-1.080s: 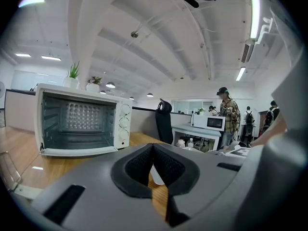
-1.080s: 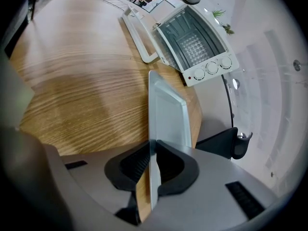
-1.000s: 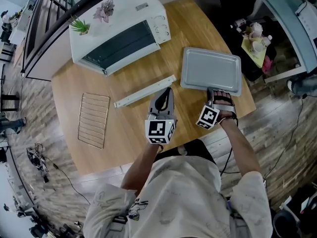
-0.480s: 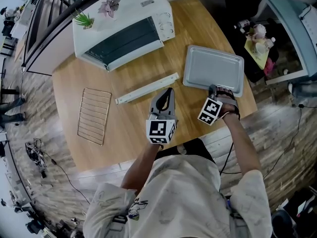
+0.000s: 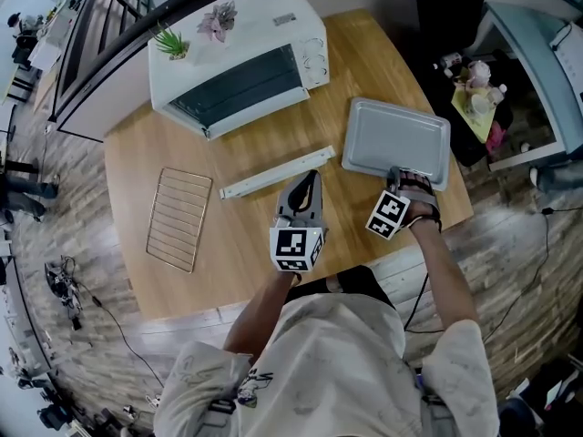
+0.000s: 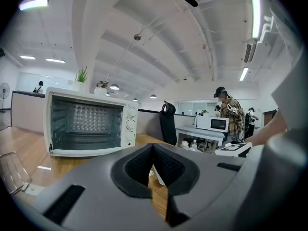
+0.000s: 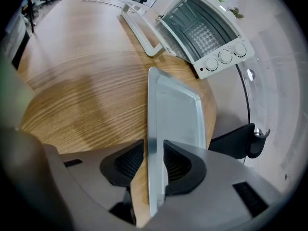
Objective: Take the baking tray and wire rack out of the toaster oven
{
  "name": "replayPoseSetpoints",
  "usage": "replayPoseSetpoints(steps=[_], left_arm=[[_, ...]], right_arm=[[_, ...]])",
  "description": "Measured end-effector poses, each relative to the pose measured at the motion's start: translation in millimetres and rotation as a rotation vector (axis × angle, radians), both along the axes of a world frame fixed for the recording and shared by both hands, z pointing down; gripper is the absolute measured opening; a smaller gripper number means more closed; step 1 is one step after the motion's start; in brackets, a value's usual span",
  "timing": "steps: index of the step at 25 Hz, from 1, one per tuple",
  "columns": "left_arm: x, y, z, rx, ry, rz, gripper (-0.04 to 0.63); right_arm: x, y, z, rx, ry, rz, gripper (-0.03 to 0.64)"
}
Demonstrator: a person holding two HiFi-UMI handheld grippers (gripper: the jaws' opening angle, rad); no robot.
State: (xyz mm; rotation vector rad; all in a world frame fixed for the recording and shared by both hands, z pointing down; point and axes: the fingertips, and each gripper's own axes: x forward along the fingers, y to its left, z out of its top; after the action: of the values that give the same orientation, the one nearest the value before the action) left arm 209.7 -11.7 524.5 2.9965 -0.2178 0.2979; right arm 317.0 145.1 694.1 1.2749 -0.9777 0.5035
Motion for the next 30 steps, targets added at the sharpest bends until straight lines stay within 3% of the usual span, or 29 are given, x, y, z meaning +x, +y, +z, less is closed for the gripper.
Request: replayPoseSetpoints(steps=[7,14,20,27,30], left_arm=[[-7,-12,-8,0.01,0.02,-0.031,0.015],[-25,-38,-19,0.025,0.039,-0.093,0.015],[-48,-72,-28,0.033,0.049,-0.179,0.015],[-85,-115,-40,0.013,0.045,-0.291,0.015],[-101,-132,-45,0.022,0.045,-0.339,0.015]], right_arm=[[-11,-5,-10,0.058,-0.064,0.06,0.17],[-27,-25,-40,0.282,-0.126,0.152,0.155],[-32,-72,-81,0.544,-0.233,0.189,0.149],[-48,-138,-154,0.95,-0.477,0.188,0.116],[-49,-160,-186,1.123,-0.579,0.186,0.064]])
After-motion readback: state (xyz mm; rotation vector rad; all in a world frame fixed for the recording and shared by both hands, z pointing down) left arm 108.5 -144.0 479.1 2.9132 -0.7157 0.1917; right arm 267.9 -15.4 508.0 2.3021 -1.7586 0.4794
